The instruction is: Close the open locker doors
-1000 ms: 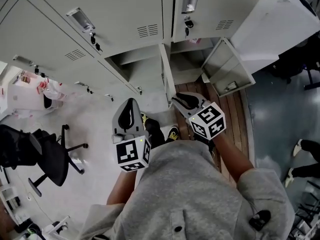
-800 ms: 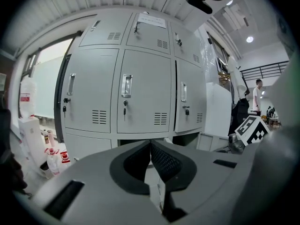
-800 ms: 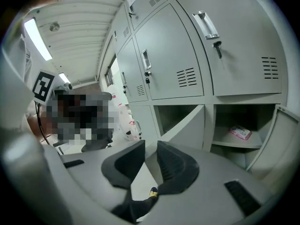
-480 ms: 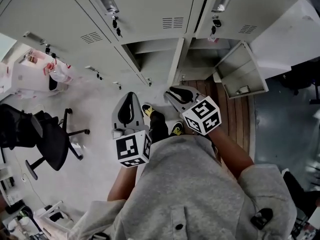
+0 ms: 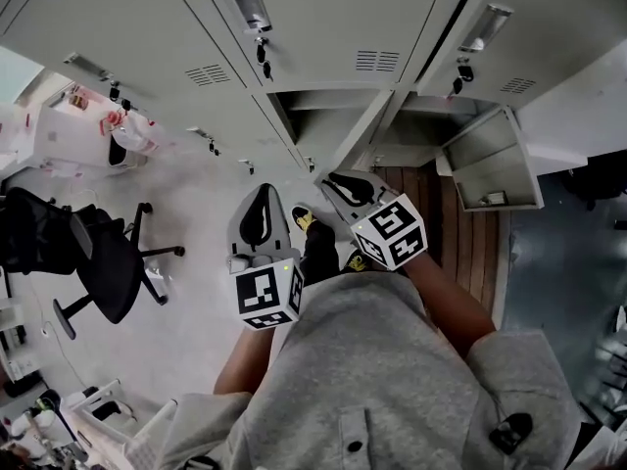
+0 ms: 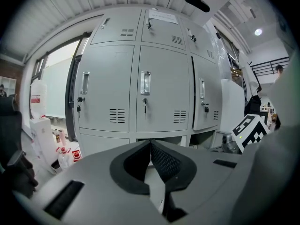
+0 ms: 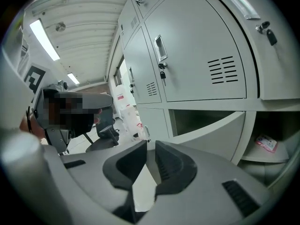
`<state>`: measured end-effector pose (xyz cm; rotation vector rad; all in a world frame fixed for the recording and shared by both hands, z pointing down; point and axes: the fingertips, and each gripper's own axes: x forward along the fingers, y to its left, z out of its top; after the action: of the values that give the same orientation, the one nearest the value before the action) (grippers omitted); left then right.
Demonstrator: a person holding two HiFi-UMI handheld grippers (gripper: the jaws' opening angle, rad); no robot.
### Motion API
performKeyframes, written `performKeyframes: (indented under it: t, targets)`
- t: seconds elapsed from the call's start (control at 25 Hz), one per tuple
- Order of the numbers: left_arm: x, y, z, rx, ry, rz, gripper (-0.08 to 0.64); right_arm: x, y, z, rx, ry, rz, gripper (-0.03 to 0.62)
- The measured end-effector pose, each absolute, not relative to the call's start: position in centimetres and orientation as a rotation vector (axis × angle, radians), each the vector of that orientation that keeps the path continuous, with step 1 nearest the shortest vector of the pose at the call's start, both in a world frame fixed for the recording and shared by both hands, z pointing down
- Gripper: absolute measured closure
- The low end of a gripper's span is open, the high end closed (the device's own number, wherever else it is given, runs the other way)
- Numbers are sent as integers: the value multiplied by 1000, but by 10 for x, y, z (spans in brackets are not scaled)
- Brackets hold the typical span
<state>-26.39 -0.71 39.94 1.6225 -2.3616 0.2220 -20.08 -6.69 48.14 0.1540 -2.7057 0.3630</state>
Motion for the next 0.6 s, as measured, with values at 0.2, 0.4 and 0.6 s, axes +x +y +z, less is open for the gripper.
performKeyframes:
  t: [0.2,0.4,0.6]
  targets:
    - [-284,-4,400,1578,-2384,233,548,-227,-72,481,139,-2726,367,526]
    - [-303,-4,401,1549,-2398,247,548,-253,-79,480,148,-2751,291,529]
    - [-326,-6,402,1514,-2414,263,548,-280,-90,480,164,-2764,272,531]
